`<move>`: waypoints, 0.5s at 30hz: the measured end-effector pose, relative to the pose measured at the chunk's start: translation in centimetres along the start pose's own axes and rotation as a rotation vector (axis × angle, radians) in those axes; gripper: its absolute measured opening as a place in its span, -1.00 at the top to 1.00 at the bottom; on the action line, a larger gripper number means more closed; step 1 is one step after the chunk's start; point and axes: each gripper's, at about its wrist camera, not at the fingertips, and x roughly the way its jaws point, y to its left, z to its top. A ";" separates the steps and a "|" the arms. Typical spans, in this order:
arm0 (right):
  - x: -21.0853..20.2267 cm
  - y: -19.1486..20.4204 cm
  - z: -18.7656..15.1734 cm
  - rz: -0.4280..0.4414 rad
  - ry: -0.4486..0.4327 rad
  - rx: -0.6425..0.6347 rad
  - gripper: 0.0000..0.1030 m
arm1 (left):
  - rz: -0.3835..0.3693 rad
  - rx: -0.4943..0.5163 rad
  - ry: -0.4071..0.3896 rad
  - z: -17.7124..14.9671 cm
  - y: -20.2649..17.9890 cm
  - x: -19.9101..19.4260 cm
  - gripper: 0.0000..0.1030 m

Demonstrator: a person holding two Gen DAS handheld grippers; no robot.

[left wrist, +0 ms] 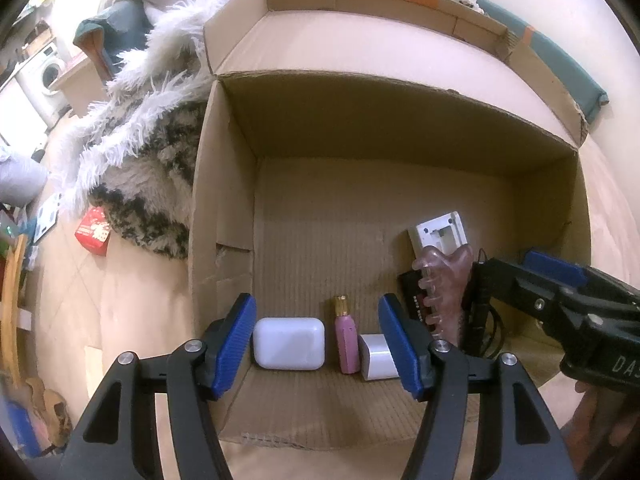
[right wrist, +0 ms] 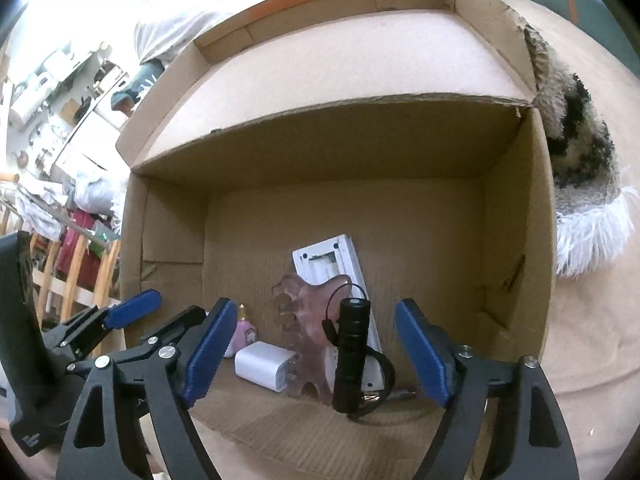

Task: Organize rigid objects
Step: 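Lift both open tools out of the box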

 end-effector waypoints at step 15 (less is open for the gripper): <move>-3.8 0.7 -0.4 0.014 -0.092 -0.008 -0.69 | 0.013 0.028 -0.053 0.2 0.0 -3.5 -0.18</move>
